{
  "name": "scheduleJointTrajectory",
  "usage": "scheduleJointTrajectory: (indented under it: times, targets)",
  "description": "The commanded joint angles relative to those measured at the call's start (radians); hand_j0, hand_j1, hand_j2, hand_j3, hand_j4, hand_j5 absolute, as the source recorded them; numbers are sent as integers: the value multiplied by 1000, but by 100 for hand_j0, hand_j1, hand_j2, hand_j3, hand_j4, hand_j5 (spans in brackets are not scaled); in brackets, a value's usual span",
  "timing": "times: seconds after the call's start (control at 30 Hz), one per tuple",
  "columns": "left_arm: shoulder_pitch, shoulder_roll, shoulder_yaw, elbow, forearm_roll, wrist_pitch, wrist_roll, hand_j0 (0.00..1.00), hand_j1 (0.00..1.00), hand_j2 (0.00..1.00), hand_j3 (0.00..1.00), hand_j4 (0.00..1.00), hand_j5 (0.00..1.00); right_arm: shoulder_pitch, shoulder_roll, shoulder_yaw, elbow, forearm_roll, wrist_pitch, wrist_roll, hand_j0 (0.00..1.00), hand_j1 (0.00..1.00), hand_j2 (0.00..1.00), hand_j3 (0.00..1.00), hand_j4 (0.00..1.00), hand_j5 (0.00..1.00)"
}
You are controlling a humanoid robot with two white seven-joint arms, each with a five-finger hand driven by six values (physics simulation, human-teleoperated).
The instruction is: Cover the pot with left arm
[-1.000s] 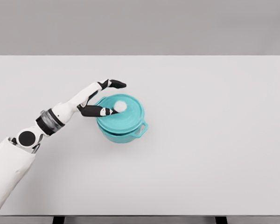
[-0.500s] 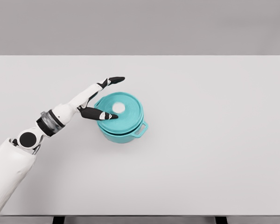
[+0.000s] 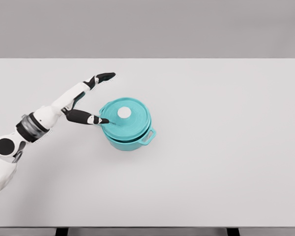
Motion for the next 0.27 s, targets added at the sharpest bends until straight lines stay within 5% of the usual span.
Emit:
scheduleJointTrajectory:
  times: [0.0,0.23]
  targets:
    - [0,150,9,21,51,2,-6,100,100,100,100,100,100,0,0,0,1,1,-1,0,100,100,100,100,100,100]
    - [0,291,54,413,53,2,-23,100,100,100,100,100,100,0,0,0,1,1,-1,0,100,100,100,100,100,100]
